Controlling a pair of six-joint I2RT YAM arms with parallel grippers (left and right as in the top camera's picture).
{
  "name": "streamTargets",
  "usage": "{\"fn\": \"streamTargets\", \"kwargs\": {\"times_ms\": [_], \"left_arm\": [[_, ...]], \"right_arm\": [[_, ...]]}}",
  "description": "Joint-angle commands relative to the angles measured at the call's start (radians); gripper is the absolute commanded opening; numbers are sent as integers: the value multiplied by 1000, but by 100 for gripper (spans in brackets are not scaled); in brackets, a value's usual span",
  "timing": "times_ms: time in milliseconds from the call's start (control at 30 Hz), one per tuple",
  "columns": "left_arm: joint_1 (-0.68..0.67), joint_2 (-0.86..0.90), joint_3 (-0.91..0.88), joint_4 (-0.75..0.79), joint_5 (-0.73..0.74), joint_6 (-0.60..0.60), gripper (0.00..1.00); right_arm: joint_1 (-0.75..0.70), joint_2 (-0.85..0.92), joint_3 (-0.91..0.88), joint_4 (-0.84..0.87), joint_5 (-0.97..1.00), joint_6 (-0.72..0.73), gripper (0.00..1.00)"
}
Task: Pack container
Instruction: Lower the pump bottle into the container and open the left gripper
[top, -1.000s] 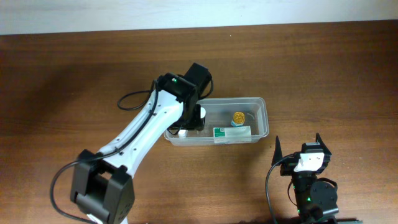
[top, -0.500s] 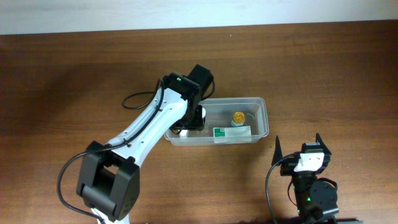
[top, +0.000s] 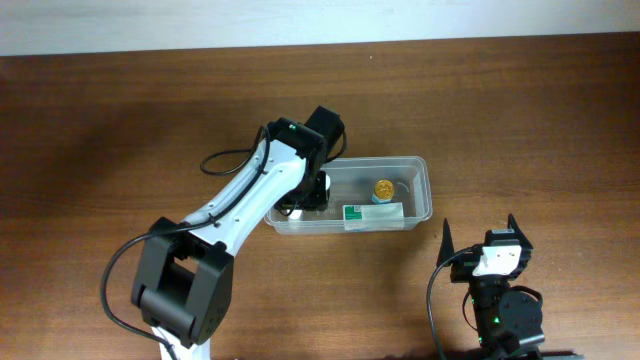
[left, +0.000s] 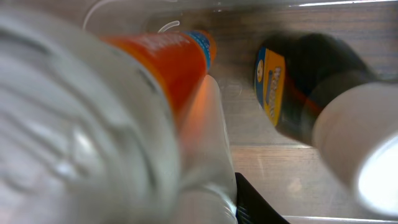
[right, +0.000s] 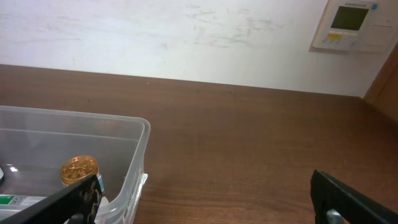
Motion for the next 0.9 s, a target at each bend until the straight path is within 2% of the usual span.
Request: {"fn": "streamTargets", "kwargs": {"times_ms": [0, 67, 133, 567, 867], "left_arm": [[0, 7, -1, -2, 7, 0, 27], [0, 7, -1, -5, 8, 10, 44], [0, 7, -1, -10, 8, 11, 48], [0, 6, 15, -47, 8, 11, 51], [0, 6, 182, -165, 8, 18, 51]], "right_arm": [[-6, -10, -8, -1, 9, 4, 98], [-6, -10, -8, -1, 9, 4, 98], [-6, -10, -8, -1, 9, 4, 99], [-6, -10, -8, -1, 9, 4, 98], [-6, -10, -8, -1, 9, 4, 98]]}}
